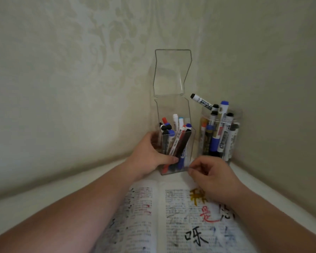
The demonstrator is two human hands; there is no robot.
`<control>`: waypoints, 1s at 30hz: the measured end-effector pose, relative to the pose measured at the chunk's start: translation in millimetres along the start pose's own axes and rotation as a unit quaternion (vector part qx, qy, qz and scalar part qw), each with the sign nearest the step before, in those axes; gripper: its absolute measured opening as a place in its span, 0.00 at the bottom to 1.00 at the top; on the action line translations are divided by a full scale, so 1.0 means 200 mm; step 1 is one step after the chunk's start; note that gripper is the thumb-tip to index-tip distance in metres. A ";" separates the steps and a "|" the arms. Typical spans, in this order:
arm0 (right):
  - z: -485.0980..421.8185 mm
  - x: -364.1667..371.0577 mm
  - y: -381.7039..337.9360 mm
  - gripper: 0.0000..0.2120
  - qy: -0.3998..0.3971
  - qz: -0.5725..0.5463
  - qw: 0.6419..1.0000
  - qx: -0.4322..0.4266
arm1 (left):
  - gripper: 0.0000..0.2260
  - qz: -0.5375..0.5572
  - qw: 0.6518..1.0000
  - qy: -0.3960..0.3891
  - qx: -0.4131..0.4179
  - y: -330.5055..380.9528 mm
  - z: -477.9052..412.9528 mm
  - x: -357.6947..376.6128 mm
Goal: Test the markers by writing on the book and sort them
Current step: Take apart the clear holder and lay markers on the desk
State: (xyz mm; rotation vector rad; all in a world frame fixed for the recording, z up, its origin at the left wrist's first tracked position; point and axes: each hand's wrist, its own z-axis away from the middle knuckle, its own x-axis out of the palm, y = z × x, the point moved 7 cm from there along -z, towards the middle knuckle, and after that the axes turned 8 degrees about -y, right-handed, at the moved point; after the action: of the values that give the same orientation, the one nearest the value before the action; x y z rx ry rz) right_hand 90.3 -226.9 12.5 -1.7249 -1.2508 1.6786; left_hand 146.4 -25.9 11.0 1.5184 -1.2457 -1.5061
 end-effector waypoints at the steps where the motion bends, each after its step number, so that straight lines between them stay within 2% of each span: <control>1: 0.00 -0.02 0.01 0.09 0.001 0.010 1.000 0.003 | 0.48 -0.008 1.000 0.010 0.005 0.01 0.02 -0.01; 5: 0.01 -0.14 0.05 0.11 0.056 -0.018 0.998 0.001 | 0.41 -0.028 0.999 0.041 0.018 0.07 0.11 -0.11; 8: 0.03 -0.15 -0.02 0.03 0.093 -0.159 0.983 -0.023 | 0.37 -0.061 0.995 0.067 0.042 0.14 0.22 -0.18; 9: 0.04 -0.13 -0.06 0.08 0.090 -0.199 0.975 -0.029 | 0.35 -0.080 0.993 0.071 0.051 0.16 0.25 -0.20; 11: 0.03 -0.06 -0.17 0.32 0.038 -0.208 0.977 -0.034 | 0.33 -0.125 0.986 0.085 0.066 0.18 0.32 -0.25; 12: 0.03 -0.02 -0.23 0.41 0.010 -0.207 0.978 -0.029 | 0.33 -0.139 0.983 0.095 0.072 0.18 0.35 -0.27; 13: 0.01 0.03 -0.28 0.45 -0.012 -0.227 0.974 -0.021 | 0.35 -0.157 0.979 0.103 0.079 0.19 0.38 -0.29; 16: -0.06 0.12 -0.39 0.50 -0.011 -0.282 0.958 0.042 | 0.46 -0.245 0.958 0.113 0.098 0.21 0.45 -0.32; 18: -0.11 0.13 -0.41 0.51 0.012 -0.328 0.942 0.071 | 0.47 -0.289 0.943 0.108 0.126 0.25 0.49 -0.32; 20: -0.15 0.16 -0.43 0.47 0.014 -0.406 0.911 0.071 | 0.48 -0.336 0.925 0.105 0.144 0.27 0.52 -0.32; 23: -0.14 0.17 -0.44 0.52 0.029 -0.436 0.896 0.077 | 0.51 -0.397 0.900 0.101 0.148 0.28 0.54 -0.35; 25: -0.13 0.18 -0.42 0.41 0.042 -0.453 0.887 0.078 | 0.54 -0.310 0.936 0.103 0.128 0.26 0.56 -0.39; 27: -0.13 0.19 -0.37 0.29 0.049 -0.497 0.863 0.081 | 0.56 -0.120 0.983 0.114 0.082 0.21 0.56 -0.42; 29: -0.13 0.18 -0.34 0.24 0.071 -0.519 0.848 0.080 | 0.52 0.054 0.994 0.091 0.027 0.13 0.54 -0.39; 30: -0.13 0.18 -0.34 0.25 0.081 -0.518 0.848 0.075 | 0.47 0.154 0.986 0.067 0.007 0.10 0.51 -0.35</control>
State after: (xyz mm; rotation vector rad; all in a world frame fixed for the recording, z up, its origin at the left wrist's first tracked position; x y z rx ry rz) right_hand 88.9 -156.1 52.1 -0.7655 -1.5017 0.9036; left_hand 50.5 49.3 42.0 1.3401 -1.3425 -1.1786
